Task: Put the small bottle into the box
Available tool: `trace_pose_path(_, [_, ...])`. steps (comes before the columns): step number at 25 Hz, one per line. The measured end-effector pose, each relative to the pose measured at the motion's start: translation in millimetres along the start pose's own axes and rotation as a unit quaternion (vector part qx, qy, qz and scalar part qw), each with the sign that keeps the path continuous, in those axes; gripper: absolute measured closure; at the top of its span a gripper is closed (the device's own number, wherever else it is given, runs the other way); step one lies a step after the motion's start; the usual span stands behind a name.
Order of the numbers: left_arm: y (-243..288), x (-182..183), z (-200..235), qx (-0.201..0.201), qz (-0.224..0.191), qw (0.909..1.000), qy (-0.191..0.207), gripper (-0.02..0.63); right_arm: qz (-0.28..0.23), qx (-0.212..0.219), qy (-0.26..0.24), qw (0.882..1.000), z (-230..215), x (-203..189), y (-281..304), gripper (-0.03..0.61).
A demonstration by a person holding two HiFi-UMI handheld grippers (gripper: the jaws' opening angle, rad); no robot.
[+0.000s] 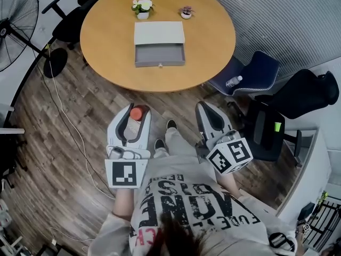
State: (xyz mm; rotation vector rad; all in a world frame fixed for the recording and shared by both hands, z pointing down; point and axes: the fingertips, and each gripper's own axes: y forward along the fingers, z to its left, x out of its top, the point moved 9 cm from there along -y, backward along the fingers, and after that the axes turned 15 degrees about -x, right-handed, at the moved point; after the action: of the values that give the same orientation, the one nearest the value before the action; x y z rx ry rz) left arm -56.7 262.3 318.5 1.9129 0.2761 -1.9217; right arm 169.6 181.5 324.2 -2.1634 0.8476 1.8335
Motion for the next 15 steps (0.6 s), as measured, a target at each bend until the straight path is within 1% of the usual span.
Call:
trace_pose_path(7, [25.8, 0.3, 13.1, 0.014, 0.006, 0.9999, -0.006, 0.454, 0.011, 0.01, 0.006, 1.0, -17.4, 4.1, 30.6, 0.563])
trace_pose_path(15, [78.2, 12.3, 37.0, 0.031, -0.002, 0.9995, -0.003, 0.454, 0.013, 0.024, 0.006, 1.0, -50.6, 23.0, 83.3, 0.563])
